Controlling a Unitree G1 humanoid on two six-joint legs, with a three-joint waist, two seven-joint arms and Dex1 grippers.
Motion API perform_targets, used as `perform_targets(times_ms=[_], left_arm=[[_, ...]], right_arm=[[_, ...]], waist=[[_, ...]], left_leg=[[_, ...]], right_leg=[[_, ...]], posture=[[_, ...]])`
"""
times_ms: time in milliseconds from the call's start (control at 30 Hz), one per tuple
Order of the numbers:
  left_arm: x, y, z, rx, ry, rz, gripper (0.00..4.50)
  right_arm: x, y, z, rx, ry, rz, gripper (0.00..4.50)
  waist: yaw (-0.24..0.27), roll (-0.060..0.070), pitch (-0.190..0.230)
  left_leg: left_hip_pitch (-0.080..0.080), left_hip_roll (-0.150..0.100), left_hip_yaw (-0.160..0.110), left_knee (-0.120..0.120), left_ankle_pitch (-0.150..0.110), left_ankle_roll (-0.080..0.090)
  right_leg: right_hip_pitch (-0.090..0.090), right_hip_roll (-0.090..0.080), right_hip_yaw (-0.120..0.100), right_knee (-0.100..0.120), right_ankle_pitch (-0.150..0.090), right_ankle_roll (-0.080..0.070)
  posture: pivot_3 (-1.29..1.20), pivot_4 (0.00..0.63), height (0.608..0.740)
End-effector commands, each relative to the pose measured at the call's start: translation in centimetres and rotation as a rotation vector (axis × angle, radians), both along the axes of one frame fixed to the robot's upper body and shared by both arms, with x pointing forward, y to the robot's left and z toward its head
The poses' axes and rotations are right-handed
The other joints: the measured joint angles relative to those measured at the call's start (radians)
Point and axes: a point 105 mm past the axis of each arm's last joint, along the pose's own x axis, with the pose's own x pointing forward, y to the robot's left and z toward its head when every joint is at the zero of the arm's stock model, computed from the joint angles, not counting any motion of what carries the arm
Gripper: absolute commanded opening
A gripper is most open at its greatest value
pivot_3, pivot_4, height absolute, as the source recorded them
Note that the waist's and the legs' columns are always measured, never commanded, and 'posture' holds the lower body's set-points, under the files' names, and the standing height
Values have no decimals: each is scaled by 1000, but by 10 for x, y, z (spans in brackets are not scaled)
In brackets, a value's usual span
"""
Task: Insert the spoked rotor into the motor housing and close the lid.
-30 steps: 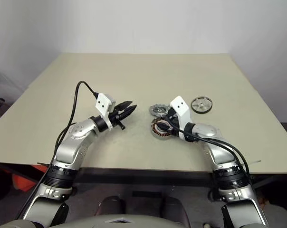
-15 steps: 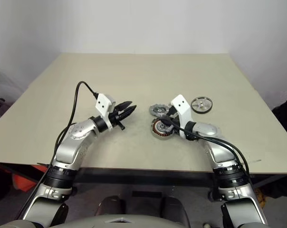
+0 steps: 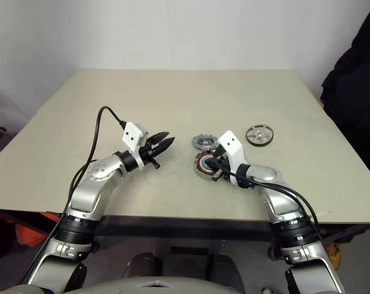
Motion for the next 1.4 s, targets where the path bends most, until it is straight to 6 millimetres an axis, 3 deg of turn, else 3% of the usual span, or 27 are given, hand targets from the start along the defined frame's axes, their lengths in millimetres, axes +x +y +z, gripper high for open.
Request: perform_targets(times_ms=[33,167,300,633,733,1000,1400], left_arm=[[-2,-1,14,-3,-60,-7,1324],[-1,-1,14,-4,-60,-6,1324],[-1,-2,13,-4,-61,-7,1324],[0,-2,10,9,-59,-7,1324],[-1,-2,10,12,-59,-7,1324],[-1,-2,9,17,-58,-6,1324],[-1,-2,7,25,-57,-8,1324]], right_arm=[[9,-3,23,36,-74,-11,85],[19,-10,39,50,-125,-58,85],[26,-16,41,45,-142,-104,85],[70,-58,47,150,-118,-579,85],[74,-64,52,184,-119,-648,85],[85,-114,61,125,-198,-926,85],[80,-134,72,117,-259,-1057,85]], waist=[[0,0,0],[0,0,0],[0,0,0],[-3,0,0],[-3,0,0],[-3,0,0],[-16,0,0]], left_leg=[[0,0,0,0,0,0],[0,0,0,0,0,0],[0,0,0,0,0,0],[0,0,0,0,2,-3],[0,0,0,0,2,-3],[1,0,0,0,2,-4],[0,-1,0,0,2,-4]], right_leg=[[0,0,0,0,0,0],[0,0,0,0,0,0],[0,0,0,0,0,0],[0,0,0,2,0,-1],[0,0,0,1,0,-1],[-1,0,0,2,0,-1],[-1,0,1,2,0,-1]], posture=[[0,0,740],[0,0,740],[0,0,740],[0,0,740],[0,0,740],[0,0,740],[0,0,740]])
